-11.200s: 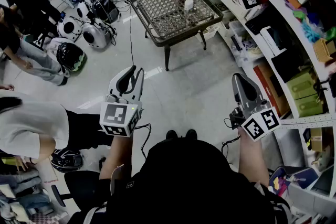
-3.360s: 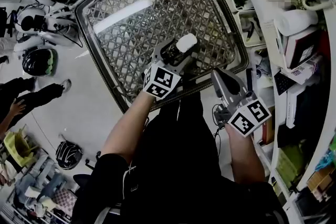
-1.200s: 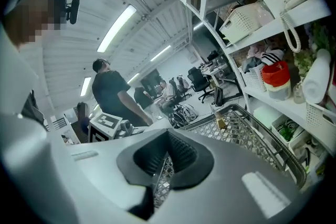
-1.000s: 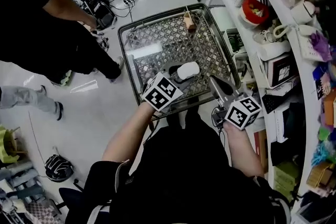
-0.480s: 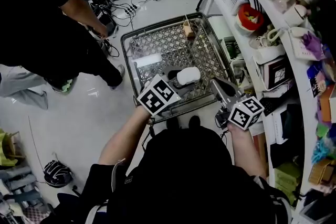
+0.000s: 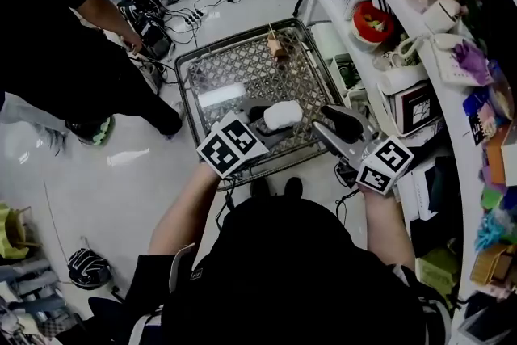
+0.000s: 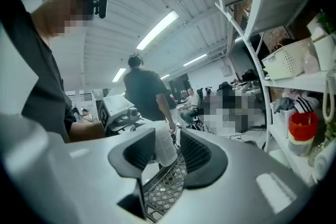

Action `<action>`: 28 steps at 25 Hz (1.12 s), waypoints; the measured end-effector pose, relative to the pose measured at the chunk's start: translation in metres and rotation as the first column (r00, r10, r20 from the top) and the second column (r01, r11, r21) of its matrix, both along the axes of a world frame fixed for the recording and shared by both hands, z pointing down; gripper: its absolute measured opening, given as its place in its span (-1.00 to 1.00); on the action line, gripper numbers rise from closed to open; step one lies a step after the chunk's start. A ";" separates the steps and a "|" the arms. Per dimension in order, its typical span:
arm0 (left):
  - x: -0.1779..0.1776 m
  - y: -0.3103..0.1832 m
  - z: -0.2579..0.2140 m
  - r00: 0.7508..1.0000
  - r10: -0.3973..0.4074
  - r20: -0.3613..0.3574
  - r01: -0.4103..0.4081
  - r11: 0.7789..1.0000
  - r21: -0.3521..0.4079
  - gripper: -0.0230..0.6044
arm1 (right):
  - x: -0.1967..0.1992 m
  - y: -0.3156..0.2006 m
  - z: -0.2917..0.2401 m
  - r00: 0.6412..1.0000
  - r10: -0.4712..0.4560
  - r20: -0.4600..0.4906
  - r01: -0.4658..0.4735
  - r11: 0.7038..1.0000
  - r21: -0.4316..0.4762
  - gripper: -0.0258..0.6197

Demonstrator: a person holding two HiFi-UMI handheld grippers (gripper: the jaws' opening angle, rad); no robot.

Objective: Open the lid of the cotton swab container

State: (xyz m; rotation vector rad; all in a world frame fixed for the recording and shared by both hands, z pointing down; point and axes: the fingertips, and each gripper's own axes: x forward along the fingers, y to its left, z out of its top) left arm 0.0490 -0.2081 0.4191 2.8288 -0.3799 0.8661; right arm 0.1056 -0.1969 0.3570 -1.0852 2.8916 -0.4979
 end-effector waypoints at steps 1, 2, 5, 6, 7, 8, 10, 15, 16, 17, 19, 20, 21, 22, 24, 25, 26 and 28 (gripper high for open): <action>0.005 0.002 -0.003 1.000 0.006 0.001 -0.006 1.000 0.000 -0.27 | 0.001 0.002 -0.004 1.000 -0.026 0.002 0.026 1.000 0.013 -0.41; 0.009 0.004 -0.006 1.000 0.013 0.001 -0.013 1.000 0.000 -0.27 | 0.002 0.003 -0.009 0.999 -0.053 0.004 0.053 0.998 0.026 -0.40; 0.019 0.011 -0.013 0.999 0.037 0.002 -0.037 0.999 -0.004 -0.27 | 0.000 0.010 -0.022 0.991 -0.133 0.002 0.132 0.989 0.062 -0.34; 0.021 0.015 -0.015 0.999 0.048 0.001 -0.048 0.999 -0.009 -0.27 | -0.003 0.013 -0.025 0.988 -0.157 -0.003 0.156 0.985 0.071 -0.33; 0.022 0.019 -0.017 0.998 0.059 -0.002 -0.059 0.998 -0.014 -0.27 | -0.006 0.016 -0.027 0.984 -0.178 -0.011 0.178 0.981 0.079 -0.31; 0.024 0.023 -0.018 0.997 0.071 -0.004 -0.071 0.997 -0.020 -0.27 | -0.009 0.018 -0.027 0.980 -0.196 -0.021 0.197 0.977 0.084 -0.26; 0.028 0.029 -0.018 0.996 0.091 -0.002 -0.091 0.995 -0.028 -0.27 | -0.013 0.020 -0.026 0.973 -0.226 -0.038 0.229 0.970 0.085 -0.16; 0.033 0.037 -0.010 0.992 0.125 0.021 -0.125 0.992 -0.034 -0.27 | -0.022 0.025 -0.019 0.956 -0.288 -0.055 0.292 0.954 0.070 -0.05; 0.033 0.038 -0.011 0.991 0.133 0.022 -0.132 0.991 -0.033 -0.27 | -0.024 0.026 -0.019 0.952 -0.299 -0.058 0.303 0.951 0.069 -0.05; 0.034 0.040 -0.012 0.990 0.142 0.023 -0.141 0.990 -0.031 -0.27 | -0.026 0.027 -0.019 0.949 -0.309 -0.062 0.313 0.947 0.069 -0.05; 0.036 0.042 -0.014 0.986 0.163 0.027 -0.163 0.986 -0.025 -0.27 | -0.029 0.028 -0.018 0.941 -0.330 -0.075 0.335 0.940 0.070 -0.05; 0.037 0.043 -0.015 0.984 0.176 0.028 -0.175 0.984 -0.026 -0.27 | -0.031 0.029 -0.018 0.937 -0.339 -0.082 0.345 0.936 0.070 -0.05; 0.039 0.045 -0.015 0.982 0.189 0.027 -0.188 0.982 -0.033 -0.27 | -0.033 0.030 -0.018 0.933 -0.348 -0.090 0.355 0.932 0.068 -0.05; 0.040 0.047 -0.015 0.979 0.202 0.025 -0.201 0.979 -0.044 -0.27 | -0.035 0.030 -0.019 0.929 -0.356 -0.099 0.363 0.930 0.062 -0.05; 0.041 0.050 -0.012 0.975 0.222 0.026 -0.219 0.973 -0.069 -0.27 | -0.038 0.031 -0.016 0.920 -0.370 -0.129 0.378 0.925 0.041 -0.05; 0.041 0.051 -0.011 0.973 0.228 0.032 -0.226 0.971 -0.076 -0.27 | -0.039 0.031 -0.014 0.914 -0.377 -0.148 0.386 0.922 0.038 -0.05; 0.041 0.051 -0.010 0.971 0.235 0.038 -0.231 0.970 -0.081 -0.27 | -0.041 0.031 -0.014 0.908 -0.383 -0.168 0.395 0.918 0.042 -0.06; 0.042 0.052 -0.009 0.968 0.246 0.039 -0.242 0.966 -0.086 -0.27 | -0.045 0.032 -0.011 0.894 -0.398 -0.204 0.415 0.909 0.042 -0.06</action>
